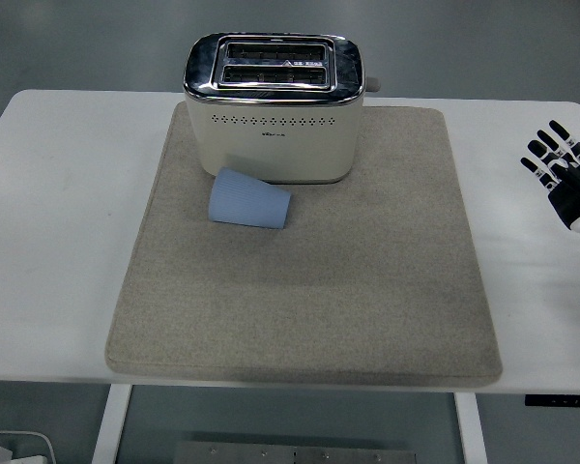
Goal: Put the water cup in front of the bread machine
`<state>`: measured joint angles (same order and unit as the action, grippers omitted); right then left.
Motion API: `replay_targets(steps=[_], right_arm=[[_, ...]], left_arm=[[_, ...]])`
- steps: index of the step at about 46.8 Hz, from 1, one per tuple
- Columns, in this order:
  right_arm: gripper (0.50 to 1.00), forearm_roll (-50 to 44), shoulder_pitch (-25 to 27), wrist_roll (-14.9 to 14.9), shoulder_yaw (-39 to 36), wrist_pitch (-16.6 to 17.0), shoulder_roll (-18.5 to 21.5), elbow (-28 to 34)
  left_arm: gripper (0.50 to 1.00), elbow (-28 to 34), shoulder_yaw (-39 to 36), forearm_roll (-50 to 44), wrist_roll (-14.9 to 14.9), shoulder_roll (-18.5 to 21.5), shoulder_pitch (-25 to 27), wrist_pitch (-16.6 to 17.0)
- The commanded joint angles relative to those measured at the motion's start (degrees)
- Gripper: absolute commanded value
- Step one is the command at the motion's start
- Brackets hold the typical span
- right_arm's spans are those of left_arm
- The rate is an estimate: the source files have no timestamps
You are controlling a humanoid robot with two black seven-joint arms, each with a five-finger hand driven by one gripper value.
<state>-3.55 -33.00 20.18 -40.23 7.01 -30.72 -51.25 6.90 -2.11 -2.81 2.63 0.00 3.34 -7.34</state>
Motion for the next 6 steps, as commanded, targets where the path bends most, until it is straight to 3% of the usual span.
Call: replay_targets(steps=[1,6], right_arm=[[0.926,-0.1,-0.1,-0.1,0.1,0.1,0.0,0.0],[0.926,-0.2,-0.1,-0.1,0.0,-0.2,0.0,0.0]], left_arm=[[0.996,0.0,0.0,0.0,0.0,0.0,0.0,0.0],[0.996,0.0,0.0,0.0,0.0,0.0,0.0,0.0]])
